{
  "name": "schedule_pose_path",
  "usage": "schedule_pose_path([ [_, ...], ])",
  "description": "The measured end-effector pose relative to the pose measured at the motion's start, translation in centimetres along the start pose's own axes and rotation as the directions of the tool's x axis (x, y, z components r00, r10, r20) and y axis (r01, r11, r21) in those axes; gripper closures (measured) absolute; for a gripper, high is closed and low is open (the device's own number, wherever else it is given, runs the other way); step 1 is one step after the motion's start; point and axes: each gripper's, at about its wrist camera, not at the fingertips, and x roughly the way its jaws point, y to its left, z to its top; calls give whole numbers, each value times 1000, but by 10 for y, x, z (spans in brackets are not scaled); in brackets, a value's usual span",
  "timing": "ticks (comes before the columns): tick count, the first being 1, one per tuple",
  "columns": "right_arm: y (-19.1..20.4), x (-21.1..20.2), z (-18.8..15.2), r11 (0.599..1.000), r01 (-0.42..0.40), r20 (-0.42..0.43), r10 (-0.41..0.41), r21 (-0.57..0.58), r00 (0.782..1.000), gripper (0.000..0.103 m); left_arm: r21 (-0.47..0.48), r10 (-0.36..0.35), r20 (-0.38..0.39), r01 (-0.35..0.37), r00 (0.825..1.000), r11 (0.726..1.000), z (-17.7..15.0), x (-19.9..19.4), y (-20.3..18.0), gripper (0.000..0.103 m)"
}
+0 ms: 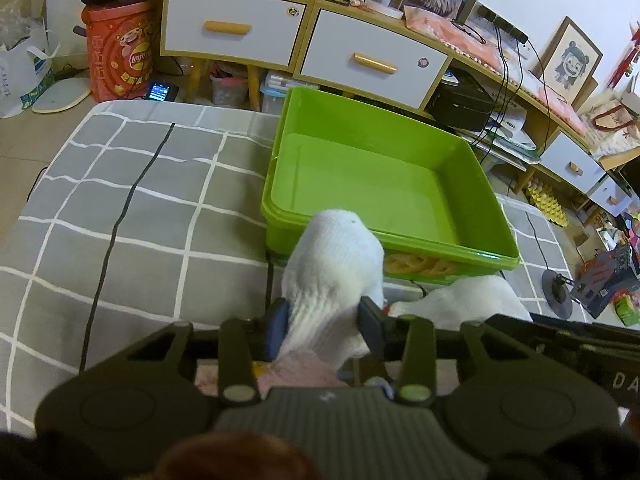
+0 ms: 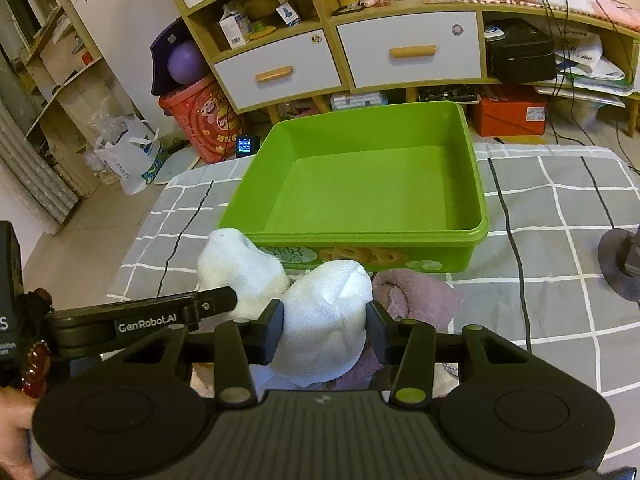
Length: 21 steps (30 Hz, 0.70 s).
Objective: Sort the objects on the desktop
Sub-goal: 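Close the left gripper on a yellow-cuffed glove while the right gripper grasps a white glove, then carry both gloves over the green tray and open both grippers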
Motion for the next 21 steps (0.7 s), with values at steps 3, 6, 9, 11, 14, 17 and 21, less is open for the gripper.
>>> schedule_pose_path([
  [3, -3, 4, -2, 1000, -7, -22, 8, 20, 1000, 56, 6, 4, -10, -4, 1000, 1000, -1, 1, 0, 65],
  [6, -6, 12, -4, 999, -7, -48, 9, 42, 999, 46, 4, 7, -28, -7, 1000, 1000, -3, 4, 0, 65],
  [9, -7, 20, -5, 999, 8, -67, -5, 40, 998, 35, 2, 7, -38, -7, 999, 1000, -3, 6, 1, 65],
  [11, -6, 26, -6, 999, 17, -79, -14, 37, 997, 34, 0, 8, -41, -8, 999, 1000, -3, 8, 2, 65],
  [14, -7, 34, -6, 999, 26, -93, -23, 38, 995, 33, -5, 7, -47, -7, 999, 1000, -3, 10, 1, 65],
  [17, -6, 40, -7, 999, 24, -99, -19, 44, 995, 34, -9, 6, -51, -7, 999, 1000, -3, 10, 2, 65],
  [21, -3, 40, -5, 999, 31, -91, -28, 30, 995, 41, -14, 7, -51, -8, 999, 1000, -3, 9, 1, 65],
])
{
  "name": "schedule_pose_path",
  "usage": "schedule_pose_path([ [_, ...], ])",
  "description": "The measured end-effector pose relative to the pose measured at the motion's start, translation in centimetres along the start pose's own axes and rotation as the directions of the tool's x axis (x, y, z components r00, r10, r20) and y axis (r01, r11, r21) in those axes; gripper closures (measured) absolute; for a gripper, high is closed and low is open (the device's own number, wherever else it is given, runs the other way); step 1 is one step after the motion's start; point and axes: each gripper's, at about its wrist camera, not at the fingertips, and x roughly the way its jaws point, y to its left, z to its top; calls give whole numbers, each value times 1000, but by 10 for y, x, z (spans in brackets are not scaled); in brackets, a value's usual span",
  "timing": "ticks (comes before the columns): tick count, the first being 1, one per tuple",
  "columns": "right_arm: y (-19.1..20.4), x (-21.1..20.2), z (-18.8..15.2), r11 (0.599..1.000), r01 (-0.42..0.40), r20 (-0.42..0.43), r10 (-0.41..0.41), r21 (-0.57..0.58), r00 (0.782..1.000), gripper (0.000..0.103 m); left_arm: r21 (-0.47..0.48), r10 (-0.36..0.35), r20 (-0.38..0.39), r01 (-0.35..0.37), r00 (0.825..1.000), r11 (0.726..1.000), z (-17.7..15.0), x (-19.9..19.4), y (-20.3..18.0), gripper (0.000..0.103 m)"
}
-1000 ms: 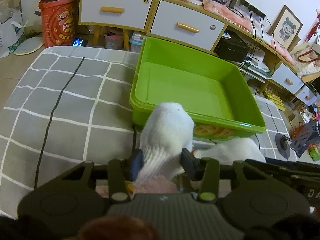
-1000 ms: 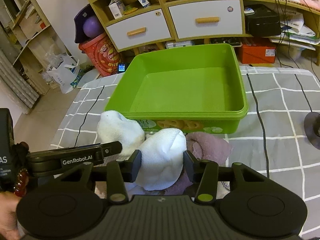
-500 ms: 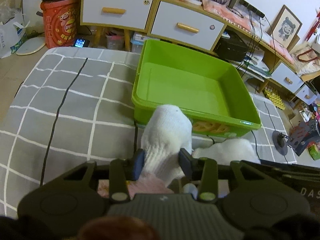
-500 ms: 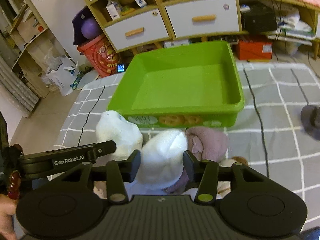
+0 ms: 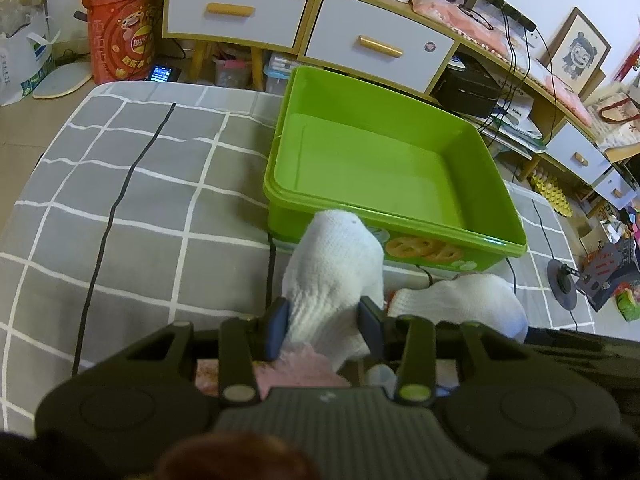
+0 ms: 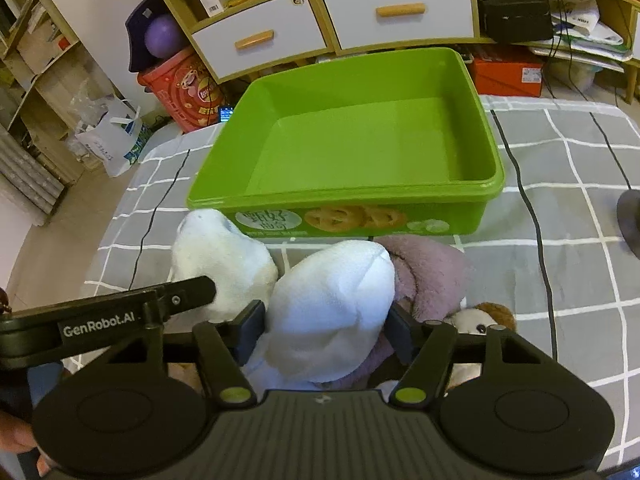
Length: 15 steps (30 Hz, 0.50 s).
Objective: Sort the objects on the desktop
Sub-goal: 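Carry both gloves over the green tray and open both grippers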
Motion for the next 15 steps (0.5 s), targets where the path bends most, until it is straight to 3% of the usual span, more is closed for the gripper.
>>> schedule_pose_path([
  [5, 8, -9, 1, 999, 28, 29, -27, -16, 999, 45, -2, 0, 15, 0, 1000, 1000, 0, -8, 1, 65],
  [15, 9, -48, 14, 1000, -6, 138, 2, 25, 990, 45, -9, -26, 81, 27, 996, 1000, 9, -35, 1, 65],
])
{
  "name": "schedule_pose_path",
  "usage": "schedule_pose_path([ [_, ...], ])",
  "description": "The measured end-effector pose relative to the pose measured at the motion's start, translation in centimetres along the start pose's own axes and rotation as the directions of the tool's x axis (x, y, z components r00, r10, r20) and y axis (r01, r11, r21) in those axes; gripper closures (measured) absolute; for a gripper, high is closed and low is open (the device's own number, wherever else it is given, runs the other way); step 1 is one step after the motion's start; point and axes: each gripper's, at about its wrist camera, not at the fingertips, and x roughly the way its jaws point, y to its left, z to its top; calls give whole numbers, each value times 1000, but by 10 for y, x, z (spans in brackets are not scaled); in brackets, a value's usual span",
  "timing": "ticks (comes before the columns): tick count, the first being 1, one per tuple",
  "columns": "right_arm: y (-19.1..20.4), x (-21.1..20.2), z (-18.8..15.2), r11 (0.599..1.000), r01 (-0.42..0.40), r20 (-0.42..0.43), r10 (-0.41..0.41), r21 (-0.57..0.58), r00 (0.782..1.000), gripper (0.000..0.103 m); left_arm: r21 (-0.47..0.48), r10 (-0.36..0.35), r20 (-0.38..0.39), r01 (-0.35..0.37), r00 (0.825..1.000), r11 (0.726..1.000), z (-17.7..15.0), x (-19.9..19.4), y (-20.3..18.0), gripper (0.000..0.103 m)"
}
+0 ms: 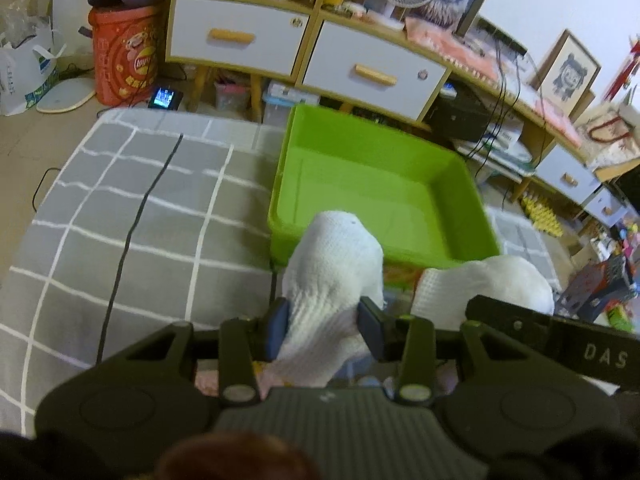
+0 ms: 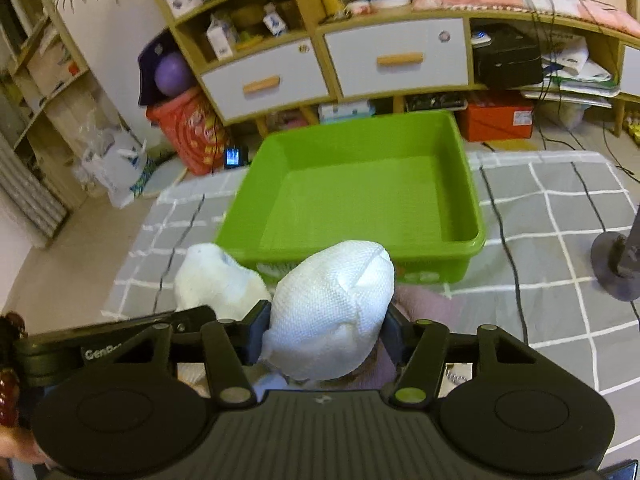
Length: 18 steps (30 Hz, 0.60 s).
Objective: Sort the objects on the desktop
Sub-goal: 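Carry both gloves over the green tray and open both grippers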
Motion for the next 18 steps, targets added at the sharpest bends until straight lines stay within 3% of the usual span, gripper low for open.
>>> schedule_pose_path([
  [4, -3, -9, 13, 999, -13, 52, 10, 50, 999, 45, 10, 1, 63, -2, 998, 1000, 12, -15, -8, 71],
  [6, -6, -13, 19, 997, -12, 85, 6, 76, 996, 45, 22, 3, 95, -6, 996, 1000, 18, -21, -14, 88],
  [10, -14, -14, 29, 989, -38, 121, 21, 140, 992, 45, 59, 15, 103, -21, 995, 998, 21, -18, -25, 90],
  [12, -17, -10, 30, 986, -40, 112, 22, 159, 993, 45, 68, 43, 67, -48, 997, 997, 19, -8, -25, 85],
  [14, -19, -6, 28, 986, -34, 103, 17, 160, 995, 45, 28, 32, 45, -34, 998, 999, 17, -2, -17, 60],
  [16, -19, -4, 27, 988, -28, 95, 13, 154, 995, 45, -7, -6, 17, 6, 1000, 1000, 16, 5, -9, 45],
  [18, -19, -3, 25, 989, -24, 90, 11, 149, 996, 45, -23, -13, -15, 12, 1000, 1000, 15, 15, -3, 36],
])
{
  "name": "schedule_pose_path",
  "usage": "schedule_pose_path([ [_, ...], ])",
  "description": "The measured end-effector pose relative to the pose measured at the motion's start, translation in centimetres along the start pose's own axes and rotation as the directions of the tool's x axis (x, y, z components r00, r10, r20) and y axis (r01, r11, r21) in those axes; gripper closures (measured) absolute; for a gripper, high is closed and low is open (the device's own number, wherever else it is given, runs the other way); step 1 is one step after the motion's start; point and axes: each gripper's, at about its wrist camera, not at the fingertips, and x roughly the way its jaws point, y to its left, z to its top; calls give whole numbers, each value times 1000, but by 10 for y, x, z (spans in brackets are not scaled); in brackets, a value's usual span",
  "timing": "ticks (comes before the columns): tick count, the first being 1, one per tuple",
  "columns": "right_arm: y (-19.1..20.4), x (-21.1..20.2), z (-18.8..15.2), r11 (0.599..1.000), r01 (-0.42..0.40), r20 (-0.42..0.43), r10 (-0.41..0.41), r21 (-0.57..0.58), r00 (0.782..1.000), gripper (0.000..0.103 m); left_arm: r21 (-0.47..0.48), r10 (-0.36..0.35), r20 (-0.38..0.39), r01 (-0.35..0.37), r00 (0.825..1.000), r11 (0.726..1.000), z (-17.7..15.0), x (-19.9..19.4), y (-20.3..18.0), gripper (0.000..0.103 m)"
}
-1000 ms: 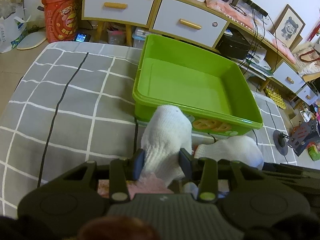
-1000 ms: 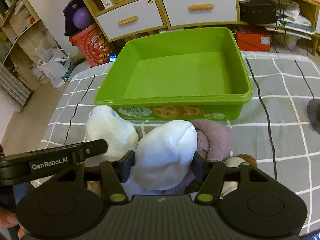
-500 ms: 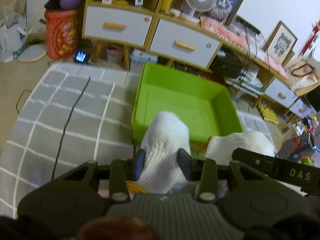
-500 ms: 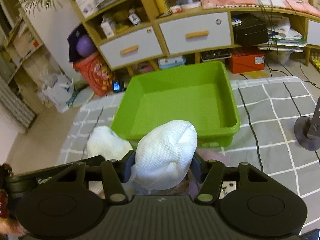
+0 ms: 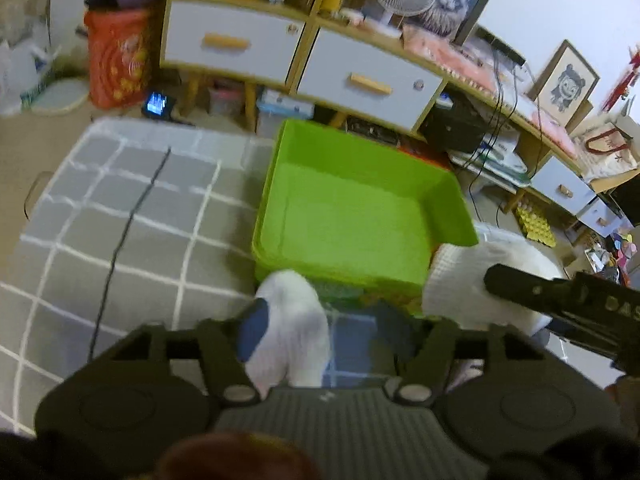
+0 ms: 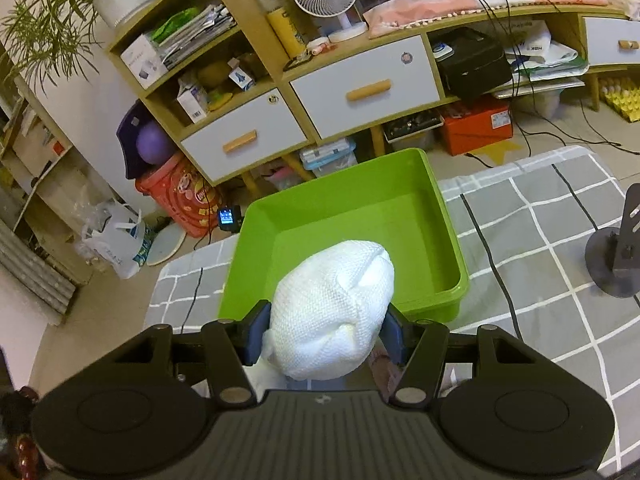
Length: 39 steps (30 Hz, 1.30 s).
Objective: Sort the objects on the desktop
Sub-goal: 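Carry both gloves over the green tray and open both grippers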
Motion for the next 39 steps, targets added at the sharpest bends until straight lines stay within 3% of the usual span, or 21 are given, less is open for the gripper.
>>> schedule_pose_path([
  [1, 0, 1, -1, 1000, 1, -3, -1, -1, 1000, 45, 0, 11, -9, -11, 1000, 1000, -2, 4, 2, 30],
  [6, 1, 5, -6, 1000, 3, -25, -3, -16, 1000, 45, 18, 71, -62, -70, 996, 997, -11, 27, 1, 31],
  [9, 2, 7, -9, 1000, 4, -36, -5, -25, 999, 45, 33, 104, -80, -101, 991, 994, -15, 36, 1, 37],
  [15, 1, 7, -12, 999, 14, -49, -16, -28, 999, 45, 42, 148, -73, -146, 986, 988, -19, 45, 1, 58],
  [18, -1, 4, -12, 999, 20, -48, -22, -30, 999, 45, -1, 158, -53, -158, 986, 987, -16, 38, 0, 64],
  [31, -11, -2, 2, 1000, 28, 4, -28, 8, 1000, 45, -24, 74, 79, -72, 994, 997, 8, -8, -16, 69],
  [39, -16, 2, 16, 999, 39, 84, -42, 33, 996, 45, -26, 64, 117, -61, 991, 998, 36, -3, -26, 69],
])
